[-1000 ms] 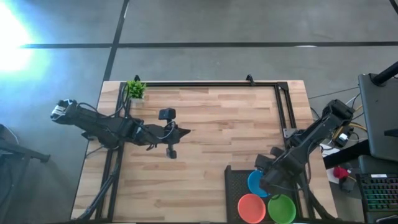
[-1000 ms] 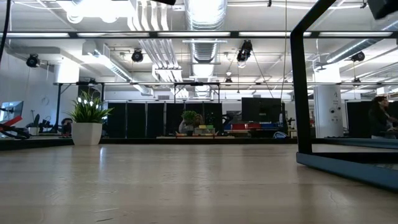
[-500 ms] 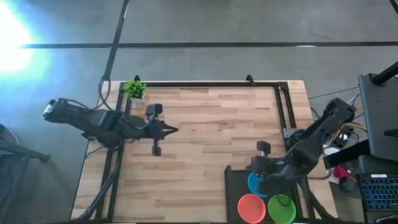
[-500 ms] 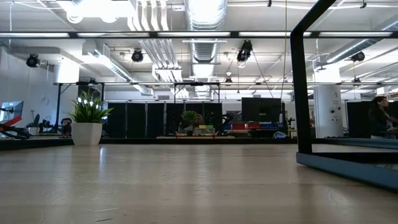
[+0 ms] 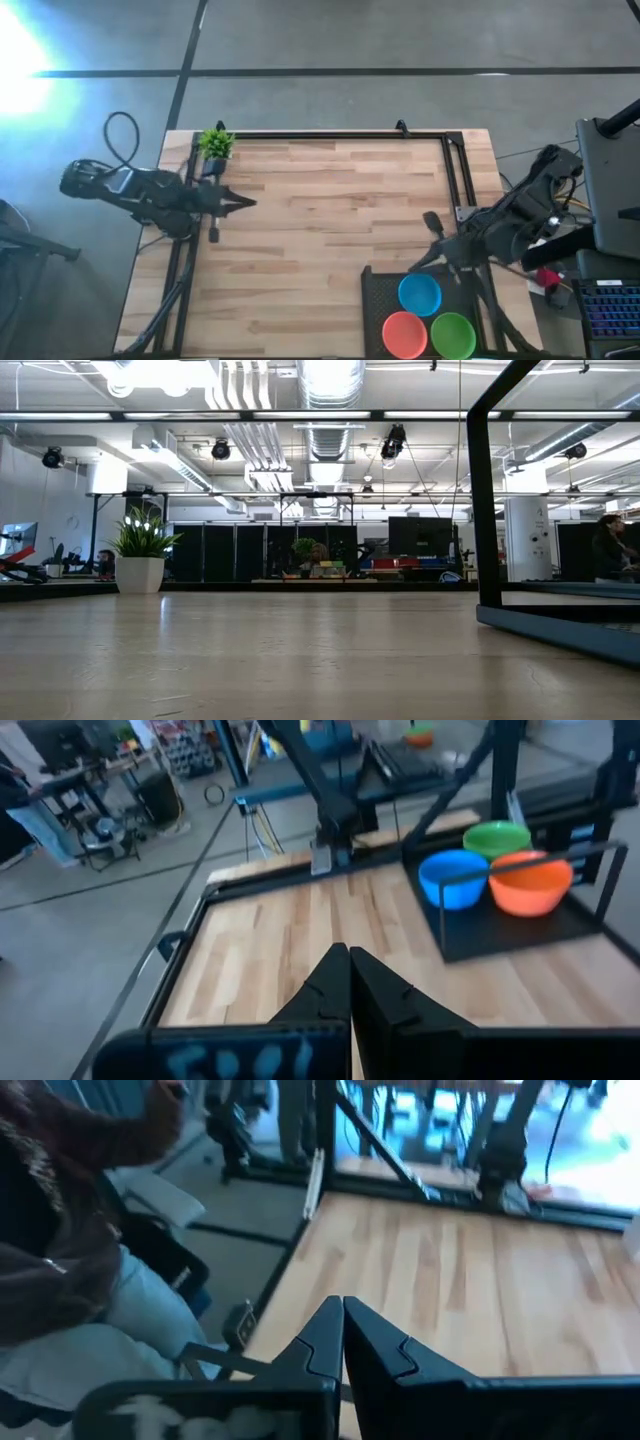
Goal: Pick & Place Mini bowls
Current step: Return to Home Position
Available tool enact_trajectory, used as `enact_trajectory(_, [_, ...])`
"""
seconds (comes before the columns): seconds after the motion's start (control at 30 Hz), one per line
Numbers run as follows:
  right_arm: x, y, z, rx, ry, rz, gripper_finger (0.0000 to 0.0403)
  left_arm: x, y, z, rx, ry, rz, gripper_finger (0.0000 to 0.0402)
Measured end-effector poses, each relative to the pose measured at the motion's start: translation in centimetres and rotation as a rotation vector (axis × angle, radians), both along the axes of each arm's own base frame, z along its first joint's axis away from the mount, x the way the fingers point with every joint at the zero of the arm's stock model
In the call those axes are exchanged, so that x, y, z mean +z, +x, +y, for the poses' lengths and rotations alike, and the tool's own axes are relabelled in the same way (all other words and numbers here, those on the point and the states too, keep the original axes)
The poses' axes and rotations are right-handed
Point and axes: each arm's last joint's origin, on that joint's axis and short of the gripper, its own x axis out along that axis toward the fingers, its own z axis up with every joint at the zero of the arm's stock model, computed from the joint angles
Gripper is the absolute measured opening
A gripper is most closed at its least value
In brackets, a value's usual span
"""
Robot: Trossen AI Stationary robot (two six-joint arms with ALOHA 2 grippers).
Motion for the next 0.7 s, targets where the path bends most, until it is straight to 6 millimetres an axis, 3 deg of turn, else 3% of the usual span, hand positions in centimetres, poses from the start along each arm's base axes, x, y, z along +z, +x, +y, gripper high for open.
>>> enact_trajectory(0.27, [-1.1, -2.8, -2.7, 0.041, 0.005, -0.146, 0.0008, -1.0, -3.1, 0.7, -0.079, -0.053, -0.087, 0.0])
enact_trajectory(0.7, [-5.0, -5.7, -5.3, 0.044, 0.078, -0.304, 0.0008, -3.7, -7.2, 1.8, -0.103, -0.099, -0.23, 0.0])
